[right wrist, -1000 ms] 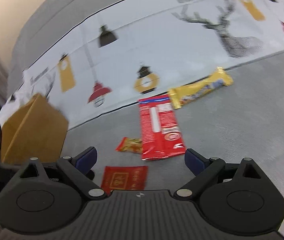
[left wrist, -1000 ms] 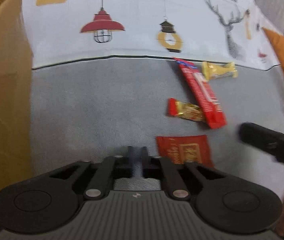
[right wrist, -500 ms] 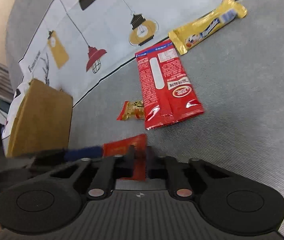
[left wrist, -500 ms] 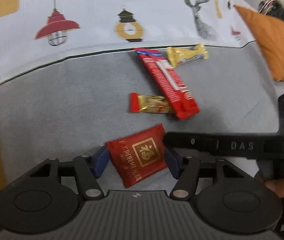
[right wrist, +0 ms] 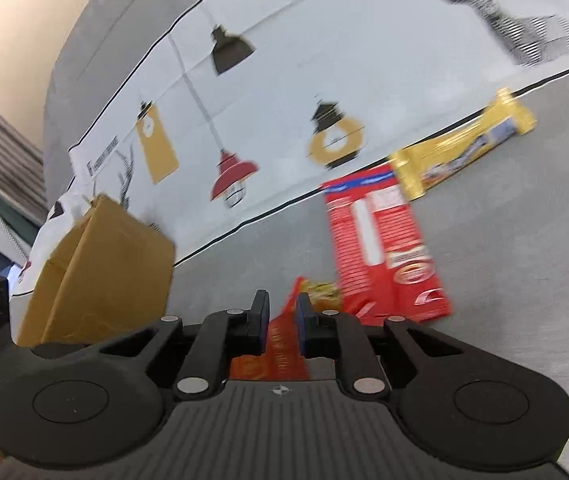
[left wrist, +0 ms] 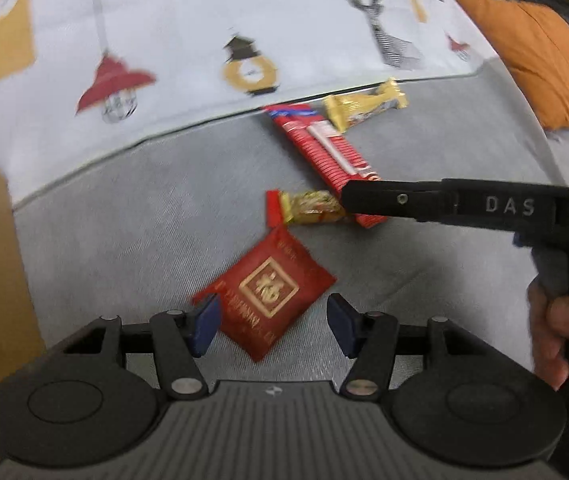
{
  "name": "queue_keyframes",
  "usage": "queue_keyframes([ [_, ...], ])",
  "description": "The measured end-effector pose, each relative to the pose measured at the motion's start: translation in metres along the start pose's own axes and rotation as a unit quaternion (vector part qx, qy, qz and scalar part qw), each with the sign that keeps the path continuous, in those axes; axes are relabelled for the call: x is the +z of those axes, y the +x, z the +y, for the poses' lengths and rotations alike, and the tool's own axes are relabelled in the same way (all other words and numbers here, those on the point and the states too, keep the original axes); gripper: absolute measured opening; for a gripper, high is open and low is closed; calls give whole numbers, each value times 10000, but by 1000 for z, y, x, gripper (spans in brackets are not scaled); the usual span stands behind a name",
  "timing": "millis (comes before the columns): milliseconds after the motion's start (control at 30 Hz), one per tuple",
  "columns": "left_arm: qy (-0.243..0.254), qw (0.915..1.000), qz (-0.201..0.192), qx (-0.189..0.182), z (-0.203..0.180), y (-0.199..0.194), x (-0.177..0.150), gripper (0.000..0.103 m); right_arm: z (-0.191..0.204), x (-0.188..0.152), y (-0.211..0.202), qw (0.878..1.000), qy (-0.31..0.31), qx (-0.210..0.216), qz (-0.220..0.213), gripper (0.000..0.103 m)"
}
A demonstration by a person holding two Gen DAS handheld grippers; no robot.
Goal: Organize snacks
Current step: 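Grasp the red square packet with the left tool while the right tool grasps the red-and-blue wafer bar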
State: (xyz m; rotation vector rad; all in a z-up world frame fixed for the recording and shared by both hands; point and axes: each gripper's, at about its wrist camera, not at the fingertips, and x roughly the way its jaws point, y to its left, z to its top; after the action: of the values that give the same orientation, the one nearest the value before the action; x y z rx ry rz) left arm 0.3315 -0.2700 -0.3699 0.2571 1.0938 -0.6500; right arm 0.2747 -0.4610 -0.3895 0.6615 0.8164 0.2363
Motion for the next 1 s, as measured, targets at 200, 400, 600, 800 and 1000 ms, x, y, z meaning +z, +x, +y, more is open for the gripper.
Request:
queue_keyframes([
  [200,1355,9902,14,336,-23,30,1,68,-17,1,-19,9985,-200,-460,-232,63],
  [400,1396,9892,-43,435,-22,32,6,31,-24,15,6,9949,-620,-799,-52,65],
  [600,199,9987,134,451,15,26,10,10,-12,16,34,9885,-1196,-902,184,79],
  [800,215,9987,173,420,5,22,6,10,-9,17,30,9843,-1314,-1164,205,53],
  [1000,-147,9979,324,536,0,5,-11,10,0,2,-7,9778,-1604,-1288,397,53],
])
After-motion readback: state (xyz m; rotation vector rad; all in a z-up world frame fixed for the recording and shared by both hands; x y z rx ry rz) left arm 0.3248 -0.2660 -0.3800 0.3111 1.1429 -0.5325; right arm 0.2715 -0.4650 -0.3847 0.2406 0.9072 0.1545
